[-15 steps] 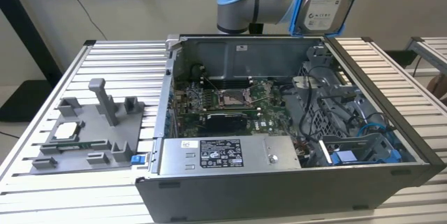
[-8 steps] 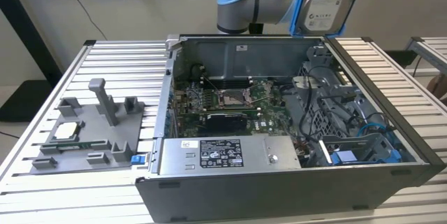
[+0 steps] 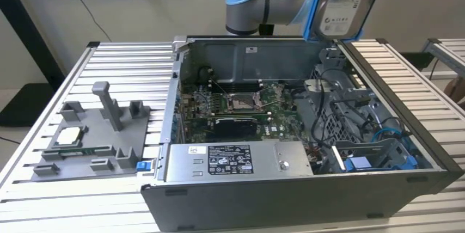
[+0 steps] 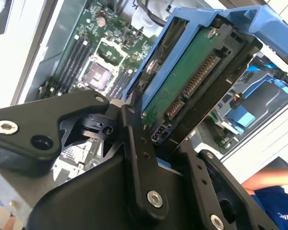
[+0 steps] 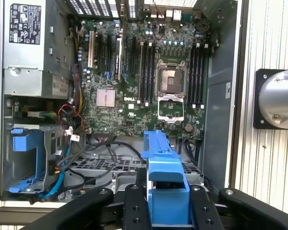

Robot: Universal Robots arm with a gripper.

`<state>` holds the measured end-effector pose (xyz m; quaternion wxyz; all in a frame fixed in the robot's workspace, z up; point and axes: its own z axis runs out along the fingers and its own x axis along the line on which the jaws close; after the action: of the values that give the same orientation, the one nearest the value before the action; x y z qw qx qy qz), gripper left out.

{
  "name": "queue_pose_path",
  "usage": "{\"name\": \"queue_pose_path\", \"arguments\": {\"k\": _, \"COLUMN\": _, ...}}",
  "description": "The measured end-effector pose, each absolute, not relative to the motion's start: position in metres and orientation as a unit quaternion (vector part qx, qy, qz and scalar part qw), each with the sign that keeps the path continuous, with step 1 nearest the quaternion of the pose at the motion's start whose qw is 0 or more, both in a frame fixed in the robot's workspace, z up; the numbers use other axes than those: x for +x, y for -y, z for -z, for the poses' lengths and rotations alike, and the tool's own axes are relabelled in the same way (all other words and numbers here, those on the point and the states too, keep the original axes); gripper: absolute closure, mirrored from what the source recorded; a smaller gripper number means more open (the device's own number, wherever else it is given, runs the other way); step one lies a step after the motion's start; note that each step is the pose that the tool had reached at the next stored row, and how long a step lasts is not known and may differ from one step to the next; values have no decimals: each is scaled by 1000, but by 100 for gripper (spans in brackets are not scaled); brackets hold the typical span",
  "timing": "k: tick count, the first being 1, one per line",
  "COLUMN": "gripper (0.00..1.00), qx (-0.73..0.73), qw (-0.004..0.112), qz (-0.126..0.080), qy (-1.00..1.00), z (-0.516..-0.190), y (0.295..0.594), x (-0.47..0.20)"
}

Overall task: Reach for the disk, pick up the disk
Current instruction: 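Pick up the disk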

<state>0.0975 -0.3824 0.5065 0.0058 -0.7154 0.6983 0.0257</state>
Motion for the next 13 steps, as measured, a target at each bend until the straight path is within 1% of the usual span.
{"name": "queue_pose_path", "arguments": {"k": 13, "gripper": 100, "qx": -715, "qw": 8, "qz": -28, "qy": -698, "z": -506, "y": 421, "x": 98}}
